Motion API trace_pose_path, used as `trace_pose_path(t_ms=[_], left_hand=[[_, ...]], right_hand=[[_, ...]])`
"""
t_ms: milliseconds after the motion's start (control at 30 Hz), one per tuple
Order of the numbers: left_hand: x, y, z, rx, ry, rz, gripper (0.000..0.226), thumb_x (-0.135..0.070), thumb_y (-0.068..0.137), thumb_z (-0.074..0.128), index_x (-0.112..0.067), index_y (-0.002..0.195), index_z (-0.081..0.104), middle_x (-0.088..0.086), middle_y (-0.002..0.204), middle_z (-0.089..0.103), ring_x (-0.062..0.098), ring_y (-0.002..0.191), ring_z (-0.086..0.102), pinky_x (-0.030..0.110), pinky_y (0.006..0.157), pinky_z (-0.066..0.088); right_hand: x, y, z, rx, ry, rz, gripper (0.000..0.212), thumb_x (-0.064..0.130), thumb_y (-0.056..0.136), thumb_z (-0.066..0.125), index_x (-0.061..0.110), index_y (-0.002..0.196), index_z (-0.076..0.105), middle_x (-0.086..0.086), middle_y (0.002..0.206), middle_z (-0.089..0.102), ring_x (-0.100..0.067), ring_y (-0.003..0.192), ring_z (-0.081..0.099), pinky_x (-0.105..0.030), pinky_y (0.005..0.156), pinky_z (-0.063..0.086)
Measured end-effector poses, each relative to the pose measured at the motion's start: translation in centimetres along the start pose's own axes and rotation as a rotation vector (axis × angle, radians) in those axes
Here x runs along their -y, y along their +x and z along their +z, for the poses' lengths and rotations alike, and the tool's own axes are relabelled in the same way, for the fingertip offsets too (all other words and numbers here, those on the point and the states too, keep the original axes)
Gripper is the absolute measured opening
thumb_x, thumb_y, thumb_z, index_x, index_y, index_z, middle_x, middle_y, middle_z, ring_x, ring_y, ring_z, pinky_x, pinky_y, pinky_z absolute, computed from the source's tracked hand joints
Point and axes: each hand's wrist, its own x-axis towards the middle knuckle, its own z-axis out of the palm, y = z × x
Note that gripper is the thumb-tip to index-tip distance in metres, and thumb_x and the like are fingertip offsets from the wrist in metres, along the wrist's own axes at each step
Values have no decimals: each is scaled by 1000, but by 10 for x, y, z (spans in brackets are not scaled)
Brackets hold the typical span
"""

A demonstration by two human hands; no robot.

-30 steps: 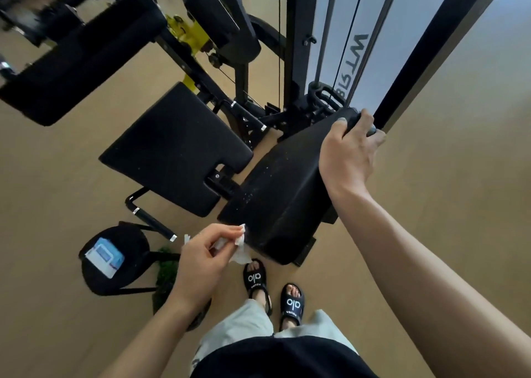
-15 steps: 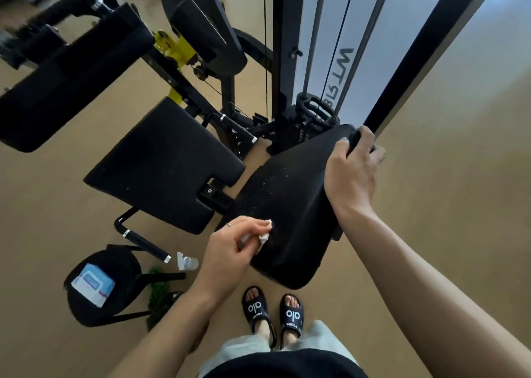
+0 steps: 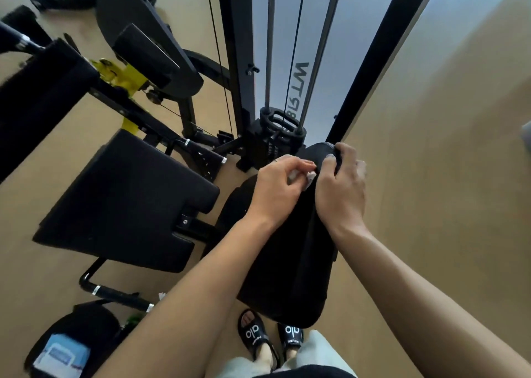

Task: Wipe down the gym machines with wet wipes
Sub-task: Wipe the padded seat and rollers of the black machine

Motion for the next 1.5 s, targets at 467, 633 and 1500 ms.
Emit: trace_pose_path(t_ms=[467, 633, 1500], left_hand=[[42, 13, -1, 5, -1, -34, 18, -4, 89, 71, -14, 103, 78, -6, 102, 75, 3, 100, 68, 19, 94, 52], [24, 69, 17, 40, 3, 14, 16, -6, 91, 67, -14, 101, 77, -7, 101, 75, 1, 98, 68, 19, 93, 52], [72, -84, -20, -128, 76, -425, 24, 0, 92, 66, -20, 99, 77, -17, 105, 73, -10, 103, 63, 13, 94, 49]], right_hand=[[5, -1, 4, -31, -38, 1, 32, 36, 107, 38, 32, 137, 48, -8, 128, 49, -22, 97, 51, -30, 86, 35], [3, 0, 3, -38, -11, -6, 31, 35, 106, 38, 32, 135, 49, -7, 123, 50, -24, 99, 56, -36, 87, 43], [-4, -4, -12, 239, -126, -79, 55, 43, 105, 38, 28, 155, 21, -11, 152, 24, -37, 131, 44, -47, 112, 35]])
